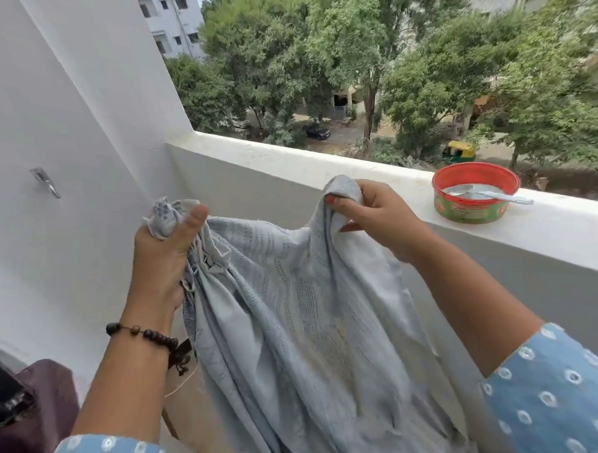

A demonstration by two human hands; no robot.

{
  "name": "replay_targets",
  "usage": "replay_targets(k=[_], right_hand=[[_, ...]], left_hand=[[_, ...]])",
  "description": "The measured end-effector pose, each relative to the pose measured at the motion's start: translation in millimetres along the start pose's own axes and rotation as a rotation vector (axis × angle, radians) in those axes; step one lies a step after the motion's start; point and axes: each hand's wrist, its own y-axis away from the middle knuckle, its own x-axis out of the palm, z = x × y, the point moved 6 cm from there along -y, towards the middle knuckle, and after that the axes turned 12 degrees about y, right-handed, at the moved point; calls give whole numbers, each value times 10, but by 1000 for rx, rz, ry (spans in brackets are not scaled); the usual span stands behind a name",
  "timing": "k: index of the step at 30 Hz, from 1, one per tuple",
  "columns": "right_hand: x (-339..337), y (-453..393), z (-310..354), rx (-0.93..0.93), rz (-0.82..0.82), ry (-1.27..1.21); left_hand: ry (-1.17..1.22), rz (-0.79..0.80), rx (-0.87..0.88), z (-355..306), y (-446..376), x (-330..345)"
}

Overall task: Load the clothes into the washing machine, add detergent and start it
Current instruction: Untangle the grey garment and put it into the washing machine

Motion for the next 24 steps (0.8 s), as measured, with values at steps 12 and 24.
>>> replay_targets(k=[12, 24], right_hand=[[303, 78, 597, -160, 28, -183], [1151, 593, -290, -27, 140, 95]], left_hand=[[0, 435, -175, 242, 274, 925], [302, -42, -34, 298, 149, 956]])
